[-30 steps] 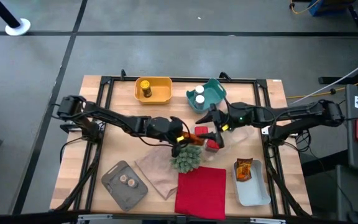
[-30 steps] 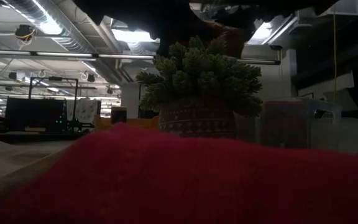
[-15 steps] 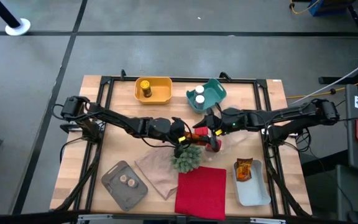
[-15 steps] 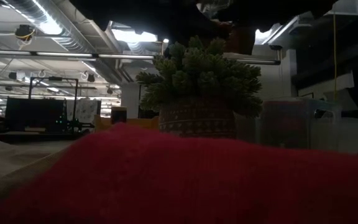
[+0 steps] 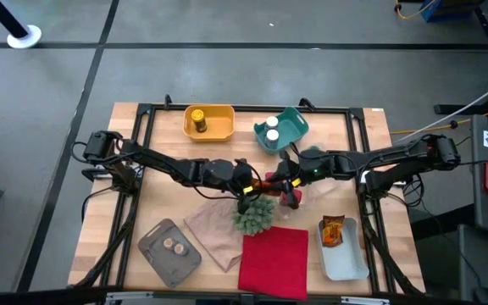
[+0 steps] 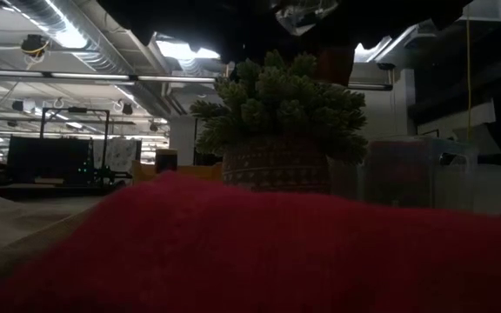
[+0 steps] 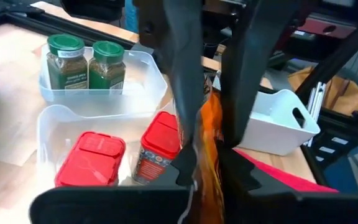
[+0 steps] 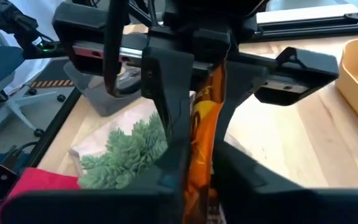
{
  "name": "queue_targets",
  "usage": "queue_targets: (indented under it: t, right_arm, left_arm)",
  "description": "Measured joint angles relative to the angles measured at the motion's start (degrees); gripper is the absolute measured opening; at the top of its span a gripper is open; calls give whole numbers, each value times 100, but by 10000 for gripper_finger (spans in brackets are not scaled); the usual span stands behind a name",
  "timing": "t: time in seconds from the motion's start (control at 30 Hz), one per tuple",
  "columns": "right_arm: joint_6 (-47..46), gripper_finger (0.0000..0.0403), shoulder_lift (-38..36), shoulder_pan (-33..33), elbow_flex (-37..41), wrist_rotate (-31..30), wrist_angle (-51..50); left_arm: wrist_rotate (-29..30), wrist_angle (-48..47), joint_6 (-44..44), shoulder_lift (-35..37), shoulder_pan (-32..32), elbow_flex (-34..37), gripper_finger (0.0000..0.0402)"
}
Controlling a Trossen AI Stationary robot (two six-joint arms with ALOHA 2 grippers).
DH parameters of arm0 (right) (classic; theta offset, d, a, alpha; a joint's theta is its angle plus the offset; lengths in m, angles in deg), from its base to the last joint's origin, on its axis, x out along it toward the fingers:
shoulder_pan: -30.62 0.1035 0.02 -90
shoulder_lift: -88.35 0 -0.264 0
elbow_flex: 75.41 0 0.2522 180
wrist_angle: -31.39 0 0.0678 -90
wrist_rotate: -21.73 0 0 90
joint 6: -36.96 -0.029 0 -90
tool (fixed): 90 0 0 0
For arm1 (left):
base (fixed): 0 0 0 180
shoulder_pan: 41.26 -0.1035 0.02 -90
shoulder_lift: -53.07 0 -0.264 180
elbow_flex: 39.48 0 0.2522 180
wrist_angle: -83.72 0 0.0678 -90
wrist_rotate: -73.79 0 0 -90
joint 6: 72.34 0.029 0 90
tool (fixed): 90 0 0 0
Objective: Sort spices by type
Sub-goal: Put the orange seasoning pack into the gray bin
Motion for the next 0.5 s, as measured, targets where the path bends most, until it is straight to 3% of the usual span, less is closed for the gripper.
queue_targets:
  t: [0.13, 0.37, 0.5]
  right_arm:
    - [2, 24, -2, -2, 0, 5, -23]
    - [-381, 43, -2, -4, 0, 43, -28]
    - [-393, 25, -170, -9, 4, 38, -245]
  left_arm:
    - [-3, -9, 157, 0, -2, 0, 25]
    - [7, 21, 568, 5, 2, 0, 85]
    - [87, 54, 847, 11, 2, -2, 127]
